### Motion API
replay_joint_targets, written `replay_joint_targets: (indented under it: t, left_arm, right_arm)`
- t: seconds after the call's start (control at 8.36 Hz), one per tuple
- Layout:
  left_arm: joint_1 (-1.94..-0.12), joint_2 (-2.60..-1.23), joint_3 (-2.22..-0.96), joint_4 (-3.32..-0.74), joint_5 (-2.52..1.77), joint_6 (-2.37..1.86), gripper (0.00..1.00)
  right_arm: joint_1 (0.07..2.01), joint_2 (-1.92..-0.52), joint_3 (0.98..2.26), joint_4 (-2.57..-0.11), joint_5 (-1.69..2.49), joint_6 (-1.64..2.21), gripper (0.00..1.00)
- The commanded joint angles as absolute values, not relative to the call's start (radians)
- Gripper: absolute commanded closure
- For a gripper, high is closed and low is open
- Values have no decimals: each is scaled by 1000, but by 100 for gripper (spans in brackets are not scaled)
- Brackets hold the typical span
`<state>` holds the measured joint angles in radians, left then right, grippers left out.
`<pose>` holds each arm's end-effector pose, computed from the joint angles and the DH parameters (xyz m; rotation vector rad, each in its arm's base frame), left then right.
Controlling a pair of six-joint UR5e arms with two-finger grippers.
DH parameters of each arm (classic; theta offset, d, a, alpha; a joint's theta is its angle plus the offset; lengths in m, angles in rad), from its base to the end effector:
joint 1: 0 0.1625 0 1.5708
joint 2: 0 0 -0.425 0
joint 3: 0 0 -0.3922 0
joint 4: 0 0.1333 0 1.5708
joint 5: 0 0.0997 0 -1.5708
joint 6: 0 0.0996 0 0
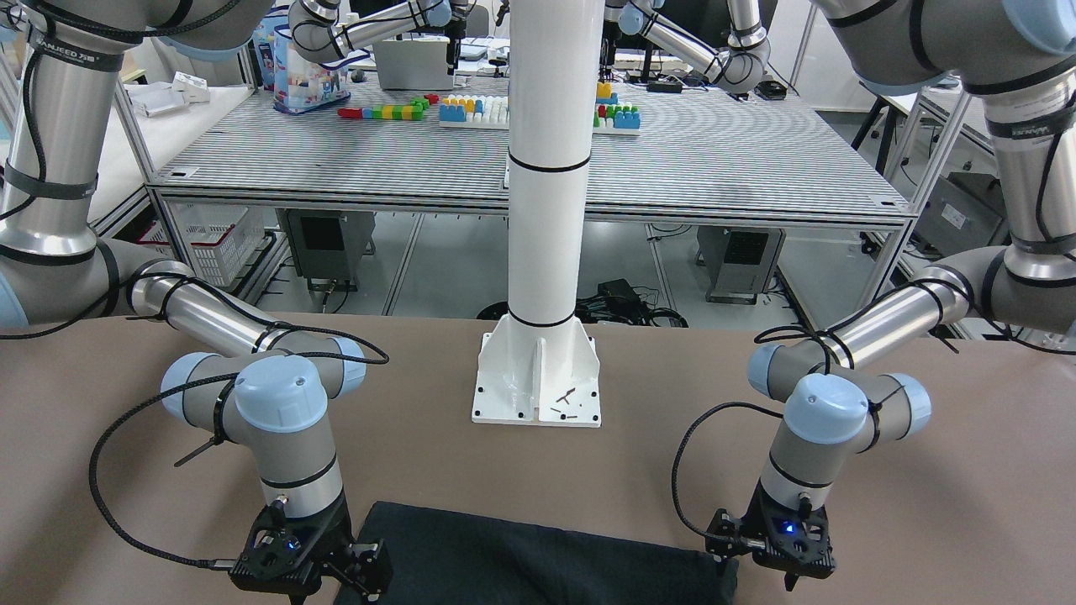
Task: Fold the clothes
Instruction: 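Lower the hem near the collar with both grippers and release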
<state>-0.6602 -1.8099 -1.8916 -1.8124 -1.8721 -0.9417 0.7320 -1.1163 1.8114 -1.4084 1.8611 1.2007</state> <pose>0.3871 -0.4319 0.3616 0.2501 0.8067 0.0915 -0.3950 -0.4958 0.2802 0.2141 -0.8690 0.2130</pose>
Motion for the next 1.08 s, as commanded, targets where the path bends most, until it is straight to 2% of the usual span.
replay_joint_targets:
  t: [0.0,0.24,0.48,0.84,0.96]
  left_arm:
    - [-615,-1807,-1812,-1879,-1839,-946,3]
    - [-603,-1805,-1727,-2030,-1839,-959,3]
    - [-600,-1805,-1747,-2037,-1853,-980,7]
    - [-600,-1804,-1767,-2037,-1858,-980,7]
    - [-600,-1804,-1767,-2037,-1867,-980,15]
  right_arm:
    - [727,-1118,1810,-1408,1850,1200,6]
    - [727,-1117,1810,-1408,1847,1200,6]
    - [727,-1117,1809,-1410,1829,1200,6]
    - [727,-1117,1809,-1410,1829,1200,6]
    - [727,-1117,1809,-1410,1827,1200,6]
